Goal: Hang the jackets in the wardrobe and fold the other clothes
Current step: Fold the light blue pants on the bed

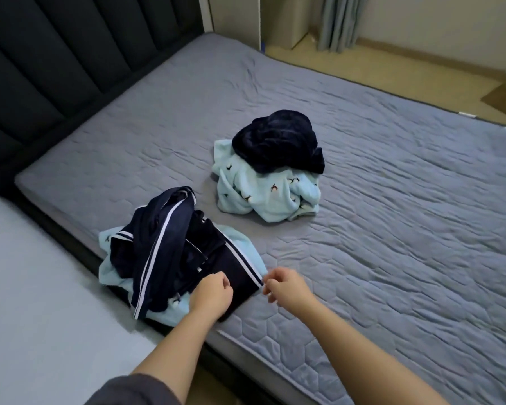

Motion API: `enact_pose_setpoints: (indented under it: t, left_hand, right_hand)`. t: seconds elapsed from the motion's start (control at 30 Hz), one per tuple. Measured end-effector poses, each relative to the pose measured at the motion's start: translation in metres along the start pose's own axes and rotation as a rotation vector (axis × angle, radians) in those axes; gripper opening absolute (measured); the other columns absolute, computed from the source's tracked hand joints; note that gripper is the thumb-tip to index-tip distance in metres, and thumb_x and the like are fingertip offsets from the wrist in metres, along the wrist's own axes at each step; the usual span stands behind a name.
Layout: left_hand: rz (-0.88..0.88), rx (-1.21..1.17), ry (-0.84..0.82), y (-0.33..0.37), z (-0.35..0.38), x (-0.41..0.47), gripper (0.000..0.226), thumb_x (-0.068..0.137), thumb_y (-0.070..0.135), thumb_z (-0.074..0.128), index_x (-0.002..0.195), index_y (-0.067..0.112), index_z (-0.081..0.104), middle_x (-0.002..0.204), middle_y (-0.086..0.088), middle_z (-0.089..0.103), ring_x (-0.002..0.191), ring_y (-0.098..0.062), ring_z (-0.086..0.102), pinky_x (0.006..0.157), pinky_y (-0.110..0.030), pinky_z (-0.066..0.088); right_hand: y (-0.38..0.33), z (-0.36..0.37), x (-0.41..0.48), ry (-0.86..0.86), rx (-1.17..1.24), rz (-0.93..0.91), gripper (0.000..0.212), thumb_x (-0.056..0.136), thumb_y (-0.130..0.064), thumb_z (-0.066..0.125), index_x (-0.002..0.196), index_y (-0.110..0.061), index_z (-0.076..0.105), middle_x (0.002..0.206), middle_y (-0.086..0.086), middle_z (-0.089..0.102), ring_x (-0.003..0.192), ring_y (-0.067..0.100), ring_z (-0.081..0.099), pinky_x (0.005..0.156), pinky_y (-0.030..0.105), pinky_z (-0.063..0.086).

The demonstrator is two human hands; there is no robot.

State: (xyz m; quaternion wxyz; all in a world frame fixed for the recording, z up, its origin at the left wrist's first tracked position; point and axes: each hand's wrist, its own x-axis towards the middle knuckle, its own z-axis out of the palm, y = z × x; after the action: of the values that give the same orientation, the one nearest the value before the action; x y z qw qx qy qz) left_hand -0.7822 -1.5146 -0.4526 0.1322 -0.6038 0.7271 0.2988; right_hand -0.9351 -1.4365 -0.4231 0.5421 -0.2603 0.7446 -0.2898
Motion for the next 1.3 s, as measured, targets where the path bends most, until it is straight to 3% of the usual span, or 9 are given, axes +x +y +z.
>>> enact_pose_setpoints:
  t: [0.17, 0.37, 0.5, 0.67, 0.8, 1.0, 1.1, 1.2, 1.3]
  left_hand:
    - [0.102, 0.661, 0.01, -0.041, 0.038, 0.102, 0.054, 0.085, 0.028, 0.057, 0.135, 0.023, 0.036, 0.146, -0.005, 0.026, 0.139, -0.027, 0.019, 0.104, -0.054, 0.03]
    - [-0.166, 0.477, 0.084, -0.068, 0.035, 0.186, 0.097, 0.075, 0.053, 0.07, 0.148, 0.039, 0.007, 0.155, -0.006, -0.024, 0.142, -0.038, -0.018, 0.101, -0.074, 0.02]
    - [-0.181, 0.582, 0.028, -0.095, 0.044, 0.216, 0.113, 0.063, 0.071, 0.069, 0.146, 0.048, -0.004, 0.146, -0.005, -0.042, 0.139, -0.039, -0.027, 0.098, -0.075, 0.02]
    - [-0.067, 0.694, 0.036, -0.098, 0.055, 0.243, 0.074, 0.077, 0.047, 0.071, 0.138, 0.041, 0.03, 0.152, -0.012, -0.005, 0.138, -0.042, 0.004, 0.094, -0.065, 0.039]
    - [0.101, 0.823, 0.055, -0.088, 0.052, 0.255, 0.029, 0.088, 0.021, 0.06, 0.116, 0.026, 0.056, 0.128, -0.004, 0.035, 0.12, -0.029, 0.032, 0.082, -0.04, 0.047]
    - [0.21, 0.014, 0.157, -0.072, -0.002, 0.243, 0.015, 0.068, -0.003, 0.055, 0.063, 0.008, 0.046, 0.063, -0.008, 0.055, 0.068, -0.026, 0.053, 0.057, -0.029, 0.037]
    - [0.332, -0.527, -0.084, -0.016, -0.033, 0.213, 0.013, 0.057, 0.001, 0.056, 0.056, 0.014, 0.059, 0.047, 0.006, 0.051, 0.048, -0.006, 0.049, 0.049, -0.019, 0.036]
    - [0.425, -0.751, -0.387, 0.034, -0.041, 0.19, 0.023, 0.051, -0.001, 0.048, 0.053, 0.019, 0.058, 0.043, 0.01, 0.05, 0.04, -0.001, 0.048, 0.043, -0.012, 0.037]
    - [0.376, -0.886, -0.349, 0.048, -0.037, 0.198, 0.024, 0.064, -0.002, 0.058, 0.078, 0.017, 0.055, 0.06, 0.005, 0.06, 0.049, -0.002, 0.056, 0.047, -0.014, 0.043]
  right_hand:
    - [0.074, 0.037, 0.083, -0.028, -0.142, 0.065, 0.026, 0.086, -0.005, 0.042, 0.074, -0.024, 0.053, 0.069, -0.007, 0.062, 0.056, 0.01, 0.056, 0.054, 0.016, 0.045]
    - [0.102, 0.054, 0.147, -0.025, -0.188, 0.074, 0.021, 0.086, -0.009, 0.048, 0.078, -0.026, 0.058, 0.09, 0.0, 0.066, 0.078, 0.014, 0.059, 0.07, 0.021, 0.046]
    - [0.104, 0.065, 0.181, -0.026, -0.236, 0.018, 0.038, 0.083, -0.02, 0.059, 0.121, -0.022, 0.053, 0.121, -0.001, 0.053, 0.102, 0.015, 0.053, 0.079, 0.02, 0.039]
    - [0.105, 0.078, 0.216, -0.042, -0.223, -0.003, 0.074, 0.079, -0.03, 0.064, 0.143, -0.03, 0.028, 0.138, 0.0, 0.033, 0.124, 0.023, 0.041, 0.102, 0.035, 0.04]
    - [0.111, 0.095, 0.229, -0.114, -0.18, -0.002, 0.078, 0.078, -0.031, 0.068, 0.145, -0.027, 0.027, 0.143, 0.001, 0.031, 0.128, 0.022, 0.039, 0.107, 0.037, 0.037]
    - [0.107, 0.093, 0.225, 0.024, -0.272, -0.122, 0.112, 0.068, -0.043, 0.077, 0.151, -0.032, 0.002, 0.157, -0.003, 0.01, 0.144, 0.017, 0.014, 0.115, 0.042, 0.025]
    - [0.065, 0.085, 0.225, 0.154, -0.149, -0.357, 0.119, 0.058, -0.045, 0.081, 0.149, -0.037, 0.003, 0.158, -0.004, 0.011, 0.144, 0.011, 0.013, 0.113, 0.036, 0.025]
    - [0.037, 0.073, 0.221, 0.118, 0.257, -0.481, 0.077, 0.054, -0.029, 0.077, 0.124, -0.021, 0.047, 0.116, 0.002, 0.06, 0.105, 0.009, 0.057, 0.089, 0.028, 0.047]
    - [0.045, 0.051, 0.205, 0.233, 0.48, -0.338, 0.034, 0.062, -0.013, 0.069, 0.092, -0.024, 0.059, 0.081, -0.007, 0.069, 0.078, 0.01, 0.064, 0.069, 0.023, 0.052]
